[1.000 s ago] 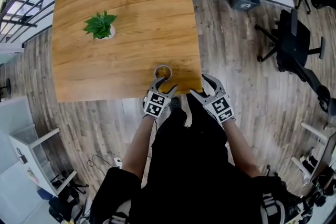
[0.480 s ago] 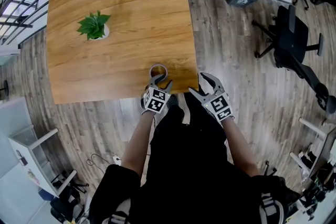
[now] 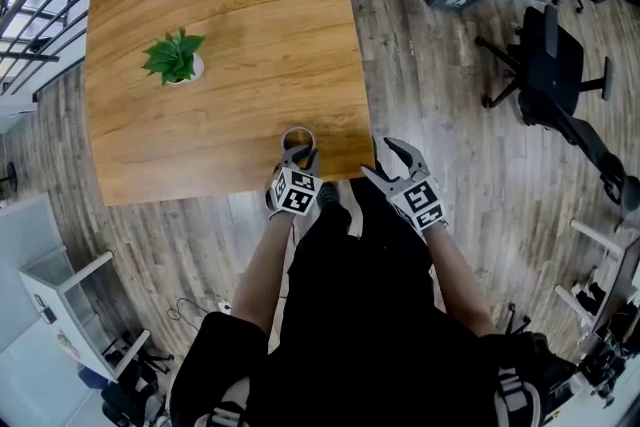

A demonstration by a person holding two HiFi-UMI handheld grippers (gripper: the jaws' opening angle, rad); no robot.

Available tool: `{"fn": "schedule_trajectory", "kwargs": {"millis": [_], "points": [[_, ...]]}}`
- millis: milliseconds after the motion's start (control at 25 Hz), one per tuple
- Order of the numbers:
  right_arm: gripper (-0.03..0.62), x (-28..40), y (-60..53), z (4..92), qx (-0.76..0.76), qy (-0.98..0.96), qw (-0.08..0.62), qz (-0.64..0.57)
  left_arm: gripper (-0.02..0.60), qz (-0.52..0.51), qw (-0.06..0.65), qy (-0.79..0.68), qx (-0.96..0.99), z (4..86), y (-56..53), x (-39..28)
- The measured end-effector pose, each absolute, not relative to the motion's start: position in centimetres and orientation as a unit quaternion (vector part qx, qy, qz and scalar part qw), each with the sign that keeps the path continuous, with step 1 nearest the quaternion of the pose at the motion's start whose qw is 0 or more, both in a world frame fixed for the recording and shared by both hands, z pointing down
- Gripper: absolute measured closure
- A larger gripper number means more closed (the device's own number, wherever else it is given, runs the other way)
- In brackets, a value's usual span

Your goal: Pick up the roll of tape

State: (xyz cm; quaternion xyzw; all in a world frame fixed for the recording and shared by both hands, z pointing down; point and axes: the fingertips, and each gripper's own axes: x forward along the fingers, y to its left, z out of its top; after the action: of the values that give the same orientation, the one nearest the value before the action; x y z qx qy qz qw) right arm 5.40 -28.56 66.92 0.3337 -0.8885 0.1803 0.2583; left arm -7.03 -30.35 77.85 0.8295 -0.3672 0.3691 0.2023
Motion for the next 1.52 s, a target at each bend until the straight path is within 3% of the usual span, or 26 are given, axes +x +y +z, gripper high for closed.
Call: {"fn": "schedule_trajectory", "kwargs": {"millis": [680, 1520], "points": [[0.267, 5.3, -28.3, 65.6, 0.337, -0.892, 0.250, 0.171, 0.523, 0.333, 0.216, -0.370, 0.840, 75.8, -30.6, -7.5], [0.273, 2.9, -25.5, 64.5, 0.348, -0.897, 0.234, 0.142, 0.523, 0.262, 0.162, -0.408, 0.859, 68.6, -26.9, -11.4]]}}
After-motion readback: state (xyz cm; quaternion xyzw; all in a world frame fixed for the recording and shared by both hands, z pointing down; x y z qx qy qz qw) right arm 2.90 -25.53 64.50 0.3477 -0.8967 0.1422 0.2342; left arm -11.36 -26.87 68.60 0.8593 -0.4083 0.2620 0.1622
